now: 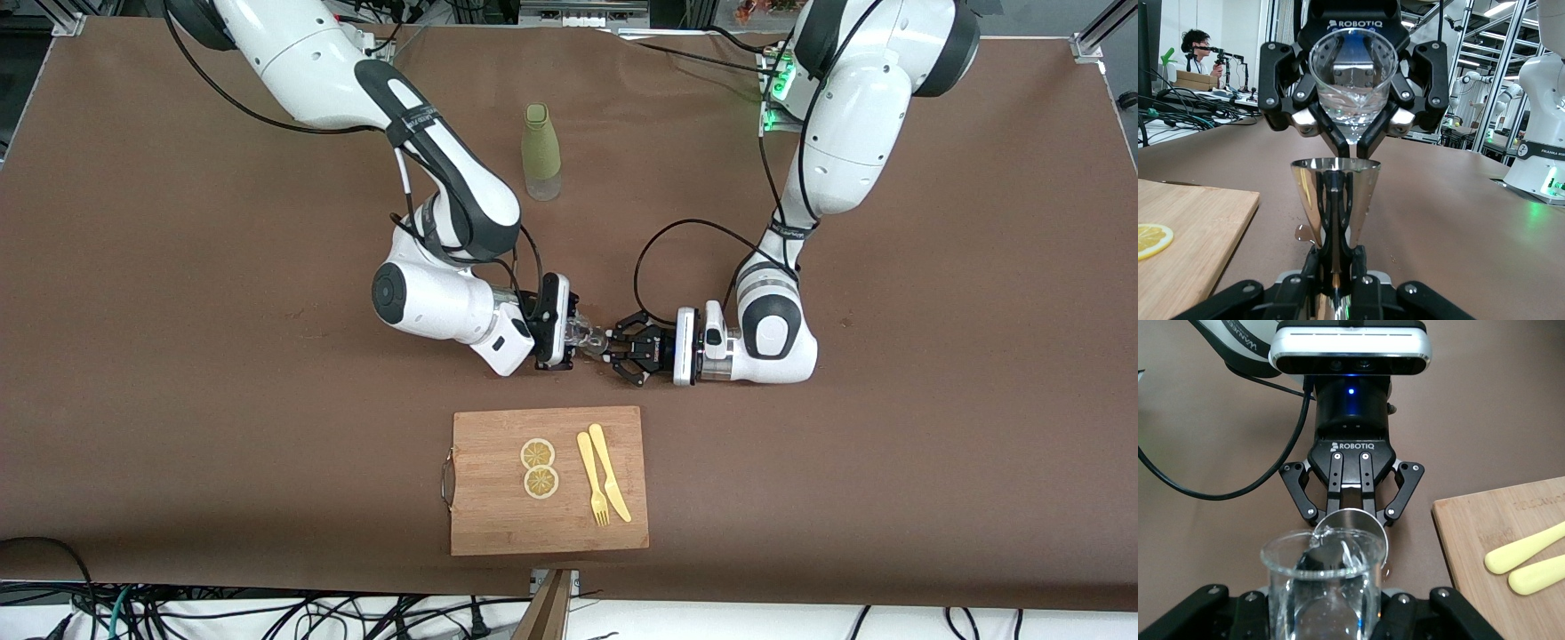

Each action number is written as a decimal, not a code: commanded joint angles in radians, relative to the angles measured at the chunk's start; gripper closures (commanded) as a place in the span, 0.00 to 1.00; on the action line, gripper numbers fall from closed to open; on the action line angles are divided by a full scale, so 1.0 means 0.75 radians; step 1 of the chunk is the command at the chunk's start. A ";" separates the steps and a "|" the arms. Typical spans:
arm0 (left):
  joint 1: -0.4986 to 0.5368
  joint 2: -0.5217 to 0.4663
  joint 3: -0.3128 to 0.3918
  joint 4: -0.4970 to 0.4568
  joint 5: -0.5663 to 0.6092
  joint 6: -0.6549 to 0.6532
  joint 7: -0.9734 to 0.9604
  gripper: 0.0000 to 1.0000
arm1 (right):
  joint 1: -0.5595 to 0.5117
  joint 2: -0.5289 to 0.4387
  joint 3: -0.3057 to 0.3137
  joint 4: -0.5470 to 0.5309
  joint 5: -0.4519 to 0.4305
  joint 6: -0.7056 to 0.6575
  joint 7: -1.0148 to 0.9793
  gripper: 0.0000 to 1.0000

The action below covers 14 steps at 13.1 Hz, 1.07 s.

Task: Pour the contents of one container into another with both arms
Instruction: 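Tilt the glass with the right gripper, pouring liquid into the jigger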

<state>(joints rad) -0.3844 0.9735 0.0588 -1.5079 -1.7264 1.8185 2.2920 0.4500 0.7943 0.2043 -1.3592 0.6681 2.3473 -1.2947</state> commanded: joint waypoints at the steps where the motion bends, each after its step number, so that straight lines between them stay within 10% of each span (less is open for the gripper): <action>1: -0.013 0.019 -0.001 0.039 -0.042 0.019 -0.002 1.00 | 0.020 -0.030 -0.011 -0.024 -0.052 0.010 0.039 1.00; 14: -0.015 0.019 0.001 0.041 -0.040 0.019 -0.013 1.00 | 0.024 -0.030 -0.011 -0.022 -0.126 0.010 0.086 1.00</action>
<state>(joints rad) -0.3857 0.9778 0.0584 -1.5058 -1.7264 1.8218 2.2885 0.4566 0.7937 0.2041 -1.3591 0.5921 2.3496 -1.2574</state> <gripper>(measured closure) 0.793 0.863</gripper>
